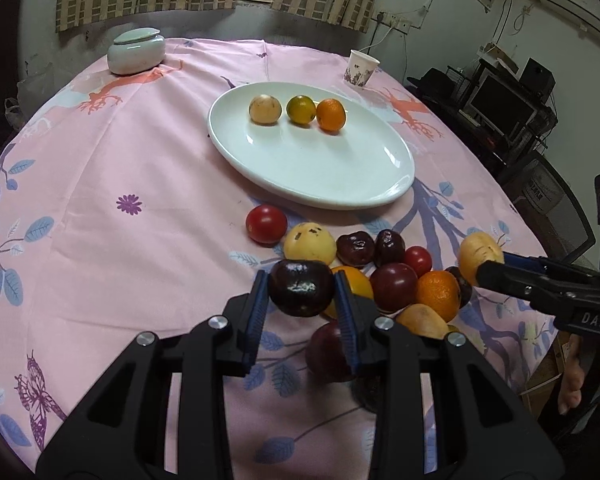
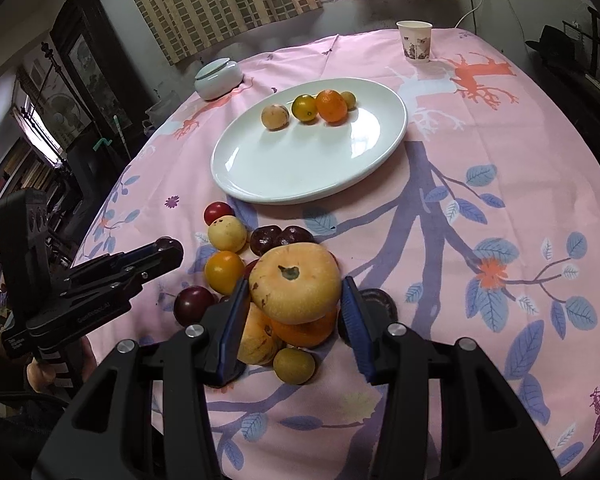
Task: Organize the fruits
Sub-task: 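Carry both fruits onto the plate and open both tools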
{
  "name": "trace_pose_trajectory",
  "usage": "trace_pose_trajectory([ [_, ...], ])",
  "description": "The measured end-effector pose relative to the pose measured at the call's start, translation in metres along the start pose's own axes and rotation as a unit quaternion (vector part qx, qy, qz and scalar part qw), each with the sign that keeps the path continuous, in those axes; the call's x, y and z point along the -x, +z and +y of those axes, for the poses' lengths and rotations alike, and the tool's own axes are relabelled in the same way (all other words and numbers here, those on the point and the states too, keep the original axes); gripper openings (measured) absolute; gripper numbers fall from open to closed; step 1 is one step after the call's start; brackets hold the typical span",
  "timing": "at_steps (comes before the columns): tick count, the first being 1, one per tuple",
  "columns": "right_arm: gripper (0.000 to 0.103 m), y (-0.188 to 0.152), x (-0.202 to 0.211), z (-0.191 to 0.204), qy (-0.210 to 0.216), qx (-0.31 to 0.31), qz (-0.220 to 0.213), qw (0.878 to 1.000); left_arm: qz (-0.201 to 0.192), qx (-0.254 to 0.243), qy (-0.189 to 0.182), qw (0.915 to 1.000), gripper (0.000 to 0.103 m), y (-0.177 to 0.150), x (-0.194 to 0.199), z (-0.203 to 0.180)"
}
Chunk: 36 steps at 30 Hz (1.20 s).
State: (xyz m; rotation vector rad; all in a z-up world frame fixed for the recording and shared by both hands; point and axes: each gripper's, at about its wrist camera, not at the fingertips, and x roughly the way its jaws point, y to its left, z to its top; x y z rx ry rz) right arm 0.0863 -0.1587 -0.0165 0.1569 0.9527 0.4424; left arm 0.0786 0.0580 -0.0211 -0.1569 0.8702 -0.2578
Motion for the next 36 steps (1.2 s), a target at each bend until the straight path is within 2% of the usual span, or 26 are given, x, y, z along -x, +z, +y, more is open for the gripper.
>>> trace_pose_trajectory([
  [9, 0.047, 0.010, -0.010, 0.012, 0.004, 0.024, -0.001, 1.000, -0.016, -0.023, 0.005, 0.9996, 0.033, 0.019, 0.013, -0.008],
  [12, 0.047, 0.021, -0.011, 0.012, -0.006, 0.035, -0.010, 0.999, -0.013, -0.029, 0.006, 0.9995, 0.033, 0.035, 0.010, -0.010],
  [16, 0.047, 0.052, -0.013, 0.006, -0.020, 0.053, -0.026, 0.998, -0.015, -0.050, 0.014, 0.9985, 0.034, 0.068, 0.001, -0.015],
  [22, 0.047, 0.120, -0.036, -0.005, -0.036, 0.072, -0.048, 0.996, -0.008, -0.037, 0.029, 0.9989, 0.034, 0.132, -0.041, -0.003],
  [25, 0.047, 0.149, -0.063, -0.014, -0.066, 0.077, -0.050, 0.994, 0.010, -0.022, 0.042, 0.9988, 0.034, 0.157, -0.074, 0.011],
  [30, 0.047, 0.173, -0.120, -0.031, -0.115, 0.089, -0.017, 0.989, 0.043, 0.004, 0.045, 0.9981, 0.034, 0.170, -0.119, 0.035],
  [36, 0.047, 0.177, -0.142, -0.038, -0.120, 0.090, -0.003, 0.989, 0.058, 0.009, 0.046, 0.9972, 0.034, 0.171, -0.141, 0.042],
])
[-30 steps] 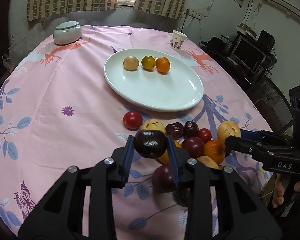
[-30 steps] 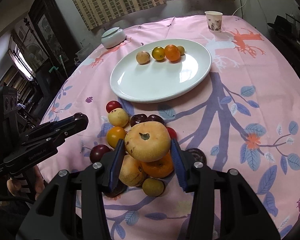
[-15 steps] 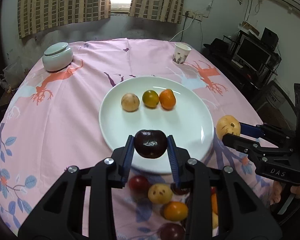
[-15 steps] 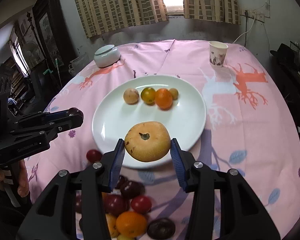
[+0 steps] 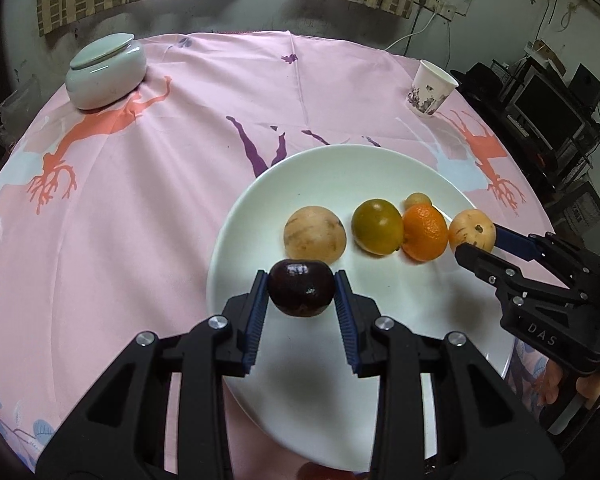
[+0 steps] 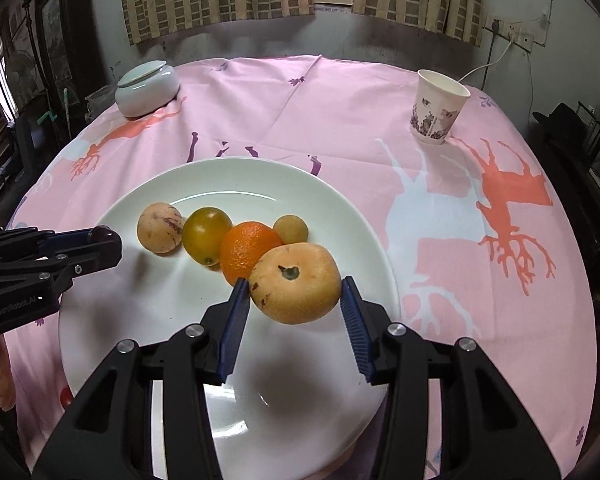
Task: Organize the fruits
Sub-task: 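Carry both fruits onto the plate and open both tools, then grasp a dark purple round fruit with the right tool while the left grasps a dark red plum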
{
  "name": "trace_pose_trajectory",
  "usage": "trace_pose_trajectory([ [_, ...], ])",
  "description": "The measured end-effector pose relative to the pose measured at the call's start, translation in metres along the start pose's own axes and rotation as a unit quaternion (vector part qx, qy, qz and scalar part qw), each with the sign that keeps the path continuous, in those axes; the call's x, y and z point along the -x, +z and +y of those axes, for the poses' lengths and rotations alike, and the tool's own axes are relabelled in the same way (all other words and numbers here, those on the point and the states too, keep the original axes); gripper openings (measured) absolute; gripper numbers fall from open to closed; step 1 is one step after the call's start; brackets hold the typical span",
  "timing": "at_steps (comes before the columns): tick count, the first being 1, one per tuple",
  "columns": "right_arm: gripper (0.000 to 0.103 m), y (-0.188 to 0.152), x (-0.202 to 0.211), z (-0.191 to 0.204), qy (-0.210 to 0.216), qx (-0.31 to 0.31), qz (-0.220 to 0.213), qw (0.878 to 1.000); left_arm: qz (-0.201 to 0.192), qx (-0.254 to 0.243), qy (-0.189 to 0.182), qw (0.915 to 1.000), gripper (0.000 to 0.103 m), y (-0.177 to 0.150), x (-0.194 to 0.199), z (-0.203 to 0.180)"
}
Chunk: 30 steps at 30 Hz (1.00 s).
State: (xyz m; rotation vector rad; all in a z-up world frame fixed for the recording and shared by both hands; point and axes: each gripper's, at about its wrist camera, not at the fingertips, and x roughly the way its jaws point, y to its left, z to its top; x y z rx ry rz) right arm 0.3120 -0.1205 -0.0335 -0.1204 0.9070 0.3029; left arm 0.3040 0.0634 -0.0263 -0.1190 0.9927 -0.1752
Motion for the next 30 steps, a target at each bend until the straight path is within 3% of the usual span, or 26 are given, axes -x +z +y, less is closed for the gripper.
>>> trace_pose_trajectory([
  [2, 0.050, 0.003, 0.000, 0.004, -0.008, 0.012, -0.007, 1.000, 0.000, 0.011, 0.001, 0.9999, 0.038, 0.002, -0.002, 0.004],
  [3, 0.058, 0.004, 0.002, 0.007, -0.019, 0.027, -0.012, 0.999, -0.003, 0.015, 0.001, 0.9999, 0.045, 0.004, -0.001, 0.005],
  [4, 0.066, 0.004, 0.007, 0.011, -0.034, 0.041, -0.023, 0.998, -0.010, 0.018, 0.000, 0.9998, 0.064, 0.004, 0.004, 0.005],
  [5, 0.066, 0.004, 0.015, 0.014, -0.052, 0.052, -0.040, 0.997, -0.023, 0.019, -0.001, 0.9996, 0.071, 0.004, 0.011, 0.005],
  [7, 0.067, 0.005, 0.036, 0.018, -0.067, 0.066, -0.065, 0.993, -0.043, 0.009, 0.006, 0.9990, 0.071, 0.002, 0.031, 0.001],
  [9, 0.067, 0.004, 0.058, 0.016, -0.066, 0.063, -0.076, 0.993, -0.058, 0.004, 0.005, 0.9983, 0.072, -0.003, 0.054, -0.001],
  [12, 0.070, -0.014, 0.099, 0.012, -0.040, 0.042, -0.082, 0.995, -0.094, -0.002, 0.013, 0.9955, 0.093, -0.029, 0.095, -0.006],
  [14, 0.089, -0.038, 0.121, 0.009, -0.013, 0.021, -0.076, 0.997, -0.113, -0.011, 0.020, 0.9933, 0.099, -0.056, 0.116, -0.010],
  [15, 0.100, -0.051, 0.128, 0.008, -0.002, 0.009, -0.076, 0.997, -0.114, -0.018, 0.024, 0.9930, 0.100, -0.070, 0.122, -0.012],
  [19, 0.101, -0.118, 0.142, 0.017, 0.023, -0.012, -0.038, 0.999, -0.104, -0.027, 0.027, 0.9939, 0.101, -0.129, 0.130, -0.016],
  [23, 0.101, -0.168, 0.158, 0.026, 0.028, -0.029, -0.037, 0.998, -0.085, -0.005, 0.000, 0.9964, 0.101, -0.180, 0.130, -0.012],
  [30, 0.101, -0.195, 0.159, 0.011, -0.013, -0.065, -0.019, 0.998, -0.067, -0.012, 0.010, 0.9976, 0.101, -0.209, 0.135, -0.009],
])
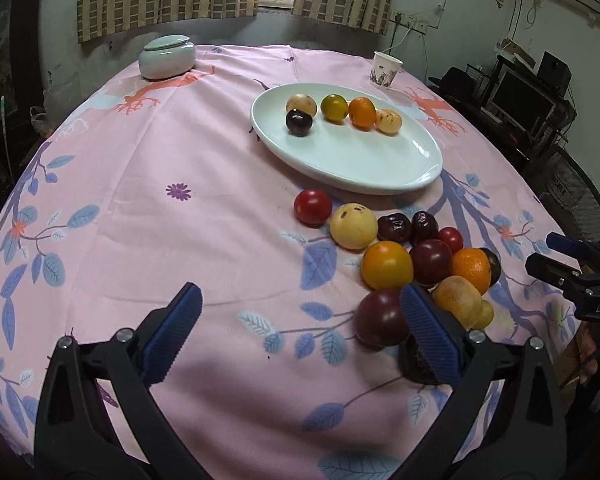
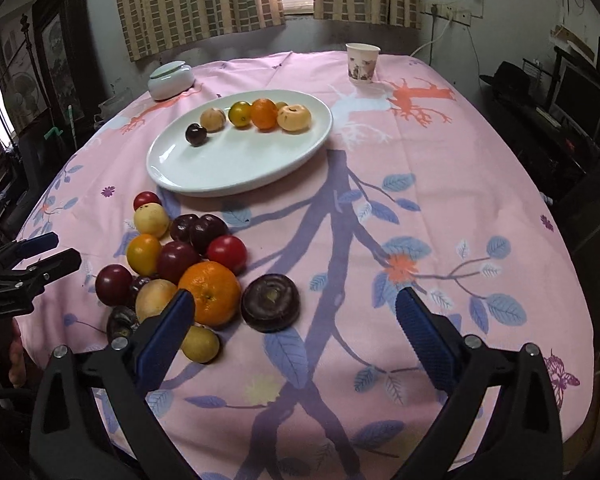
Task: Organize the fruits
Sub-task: 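Grasp a dark purple round fruit with the right tool while the left grasps a dark red plum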
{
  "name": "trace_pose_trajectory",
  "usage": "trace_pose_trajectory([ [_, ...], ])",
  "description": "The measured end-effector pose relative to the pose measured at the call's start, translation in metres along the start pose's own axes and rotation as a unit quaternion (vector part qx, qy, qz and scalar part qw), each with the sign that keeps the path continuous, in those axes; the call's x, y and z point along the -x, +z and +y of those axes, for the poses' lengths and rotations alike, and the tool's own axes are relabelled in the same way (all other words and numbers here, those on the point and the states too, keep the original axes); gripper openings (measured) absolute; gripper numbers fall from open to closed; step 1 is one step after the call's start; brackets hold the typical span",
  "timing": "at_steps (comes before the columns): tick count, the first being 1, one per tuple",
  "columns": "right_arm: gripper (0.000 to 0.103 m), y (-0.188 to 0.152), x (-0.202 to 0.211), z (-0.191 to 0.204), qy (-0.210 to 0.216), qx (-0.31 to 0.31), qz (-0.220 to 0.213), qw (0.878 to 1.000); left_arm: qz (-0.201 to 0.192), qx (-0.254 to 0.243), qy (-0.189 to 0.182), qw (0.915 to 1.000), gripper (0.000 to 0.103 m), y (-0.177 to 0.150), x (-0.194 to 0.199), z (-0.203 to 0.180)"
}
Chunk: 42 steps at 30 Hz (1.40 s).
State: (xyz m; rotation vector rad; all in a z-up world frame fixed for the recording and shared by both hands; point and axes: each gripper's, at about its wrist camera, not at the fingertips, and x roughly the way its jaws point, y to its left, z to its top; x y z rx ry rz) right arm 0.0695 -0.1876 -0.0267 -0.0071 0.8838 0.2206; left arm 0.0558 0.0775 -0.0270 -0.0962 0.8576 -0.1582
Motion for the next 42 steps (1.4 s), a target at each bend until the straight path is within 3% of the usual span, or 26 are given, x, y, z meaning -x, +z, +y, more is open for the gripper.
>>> trace_pose_trajectory([
  [11, 0.100, -0.017, -0.026, 0.004, -0.022, 0.023, 0.042, 0.999, 0.018, 0.003, 0.012, 0.9998, 0.101, -0.007, -0.004, 0.001],
  [12, 0.092, -0.017, -0.029, 0.004, -0.014, 0.021, 0.042, 0.999, 0.019, 0.002, 0.012, 0.9997, 0.101, -0.007, -0.004, 0.001],
  [13, 0.074, -0.017, -0.032, 0.002, -0.006, 0.020, 0.045, 0.999, 0.020, 0.000, 0.012, 0.9997, 0.101, -0.008, -0.004, 0.000],
  [14, 0.068, -0.016, -0.037, 0.002, 0.003, 0.017, 0.054, 0.998, 0.021, -0.002, 0.013, 0.9997, 0.101, -0.008, -0.004, -0.001],
  [16, 0.064, -0.016, -0.049, 0.003, 0.026, 0.010, 0.065, 0.997, 0.024, -0.006, 0.012, 0.9996, 0.101, -0.009, -0.004, -0.002],
  [18, 0.062, -0.014, -0.053, 0.009, 0.008, 0.025, 0.049, 0.998, 0.027, -0.010, 0.013, 0.9995, 0.101, -0.011, -0.004, -0.004],
  [20, 0.047, -0.011, -0.055, 0.012, 0.008, 0.032, 0.037, 0.999, 0.033, -0.016, 0.017, 0.9992, 0.101, -0.013, -0.005, -0.005],
  [21, 0.045, -0.010, -0.054, 0.013, 0.006, 0.031, 0.040, 0.999, 0.037, -0.019, 0.020, 0.9989, 0.101, -0.014, -0.007, -0.007],
  [28, 0.045, -0.010, -0.036, 0.000, 0.046, -0.012, 0.049, 0.998, 0.060, -0.052, 0.041, 0.9960, 0.101, -0.022, -0.017, -0.015],
  [32, 0.045, -0.015, -0.032, -0.006, 0.050, -0.026, 0.054, 0.997, 0.078, -0.080, 0.016, 0.9936, 0.101, -0.024, -0.029, -0.031],
  [34, 0.045, -0.018, -0.031, -0.009, 0.062, -0.036, 0.057, 0.996, 0.095, -0.100, 0.037, 0.9898, 0.101, -0.029, -0.041, -0.040],
  [37, 0.045, -0.021, -0.031, -0.013, 0.071, -0.046, 0.060, 0.995, 0.090, -0.073, 0.010, 0.9932, 0.100, -0.023, -0.045, -0.037],
  [39, 0.045, -0.021, -0.033, -0.014, 0.074, -0.049, 0.063, 0.994, 0.077, -0.049, -0.006, 0.9958, 0.090, -0.018, -0.050, -0.035],
  [41, 0.045, -0.022, -0.033, -0.014, 0.078, -0.051, 0.066, 0.994, 0.067, -0.061, -0.004, 0.9959, 0.072, -0.015, -0.050, -0.044],
  [42, 0.045, -0.022, -0.032, -0.014, 0.079, -0.052, 0.066, 0.993, 0.066, -0.072, -0.009, 0.9952, 0.053, -0.014, -0.049, -0.051],
])
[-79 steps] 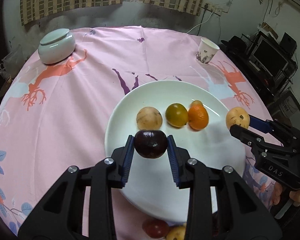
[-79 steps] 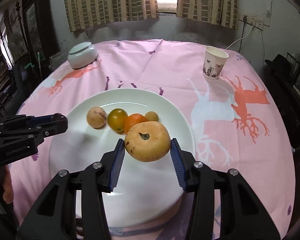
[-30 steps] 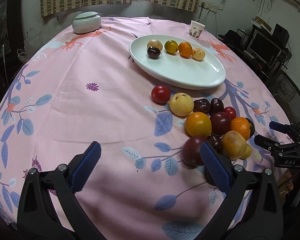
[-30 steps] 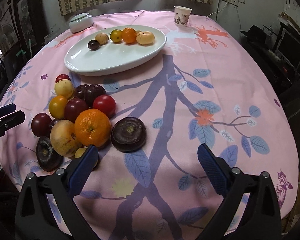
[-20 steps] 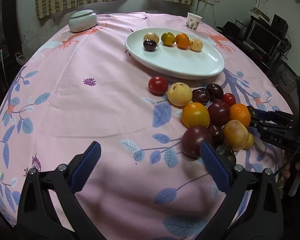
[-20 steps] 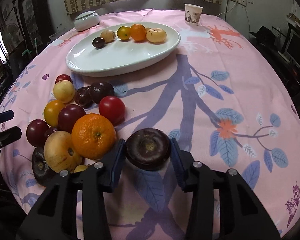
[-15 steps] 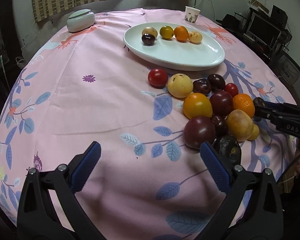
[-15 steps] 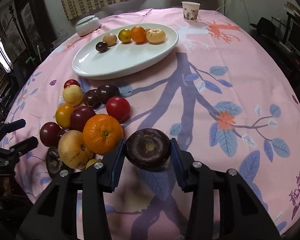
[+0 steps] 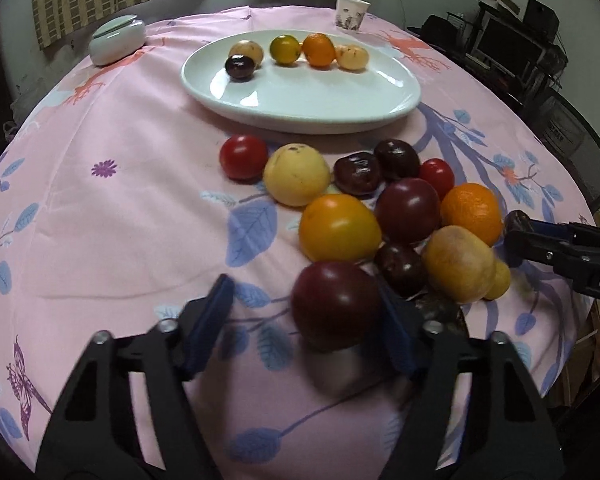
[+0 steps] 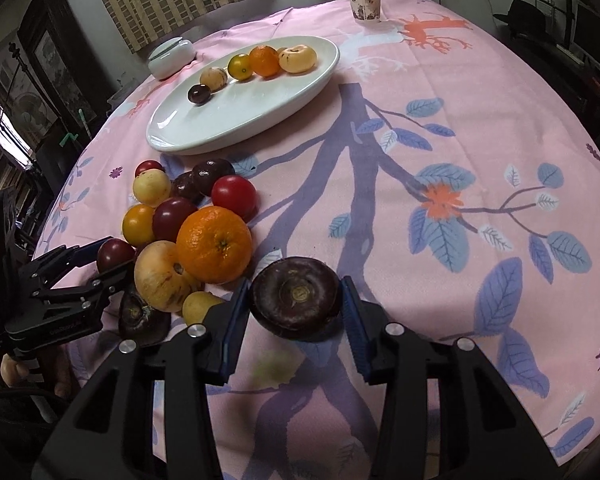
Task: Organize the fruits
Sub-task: 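Grasp a dark purple round fruit with the right tool while the left grasps a dark red plum, then carry both fruits onto the plate and open both tools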
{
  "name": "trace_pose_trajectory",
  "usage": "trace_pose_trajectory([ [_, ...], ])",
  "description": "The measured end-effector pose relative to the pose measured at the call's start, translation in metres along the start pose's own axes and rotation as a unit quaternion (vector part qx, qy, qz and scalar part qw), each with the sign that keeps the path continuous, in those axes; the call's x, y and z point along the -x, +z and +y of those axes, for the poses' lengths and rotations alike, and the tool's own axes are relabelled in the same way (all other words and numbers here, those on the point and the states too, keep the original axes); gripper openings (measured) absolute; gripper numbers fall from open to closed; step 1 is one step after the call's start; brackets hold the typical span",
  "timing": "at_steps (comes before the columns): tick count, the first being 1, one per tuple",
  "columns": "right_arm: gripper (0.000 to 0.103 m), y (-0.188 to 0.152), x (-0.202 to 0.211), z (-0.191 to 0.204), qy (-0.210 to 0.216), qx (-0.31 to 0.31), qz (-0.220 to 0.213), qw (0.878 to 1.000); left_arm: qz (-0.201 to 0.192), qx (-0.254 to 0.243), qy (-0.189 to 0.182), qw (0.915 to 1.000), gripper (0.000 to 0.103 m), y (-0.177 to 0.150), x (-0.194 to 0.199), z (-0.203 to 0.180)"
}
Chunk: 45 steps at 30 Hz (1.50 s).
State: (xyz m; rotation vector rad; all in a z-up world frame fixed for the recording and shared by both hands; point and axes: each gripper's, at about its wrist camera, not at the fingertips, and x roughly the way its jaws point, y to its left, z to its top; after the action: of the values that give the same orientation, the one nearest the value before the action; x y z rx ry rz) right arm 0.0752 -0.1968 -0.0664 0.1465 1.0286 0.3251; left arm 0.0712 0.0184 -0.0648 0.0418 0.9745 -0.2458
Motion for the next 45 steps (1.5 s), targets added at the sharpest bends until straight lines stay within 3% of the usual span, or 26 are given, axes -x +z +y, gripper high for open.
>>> trace_pose_trajectory([
  [1, 0.045, 0.000, 0.001, 0.000, 0.001, 0.000, -0.001, 1.000, 0.001, -0.008, -0.010, 0.9999, 0.039, 0.000, 0.002, -0.005],
  [8, 0.045, 0.003, 0.010, 0.011, 0.014, 0.011, -0.015, 1.000, -0.015, 0.026, -0.053, 0.9981, 0.038, 0.002, 0.027, 0.003],
  [17, 0.046, 0.011, 0.014, 0.043, 0.031, 0.049, -0.021, 0.998, -0.024, 0.021, -0.068, 0.9972, 0.038, 0.011, 0.040, 0.001],
  [28, 0.046, 0.034, 0.018, 0.062, 0.039, 0.080, -0.040, 0.995, -0.061, 0.014, -0.037, 0.9973, 0.039, 0.047, 0.053, 0.016],
  [34, 0.045, 0.072, 0.006, 0.068, 0.034, 0.105, -0.050, 0.993, -0.055, 0.007, -0.029, 0.9980, 0.039, 0.104, 0.037, 0.033],
  [40, 0.045, 0.144, -0.025, 0.081, 0.036, 0.133, -0.060, 0.989, -0.032, 0.025, -0.011, 0.9991, 0.039, 0.172, -0.013, 0.056],
  [45, 0.045, 0.185, -0.074, 0.096, 0.013, 0.171, -0.049, 0.984, -0.001, 0.063, -0.018, 0.9978, 0.039, 0.191, -0.053, 0.079],
])
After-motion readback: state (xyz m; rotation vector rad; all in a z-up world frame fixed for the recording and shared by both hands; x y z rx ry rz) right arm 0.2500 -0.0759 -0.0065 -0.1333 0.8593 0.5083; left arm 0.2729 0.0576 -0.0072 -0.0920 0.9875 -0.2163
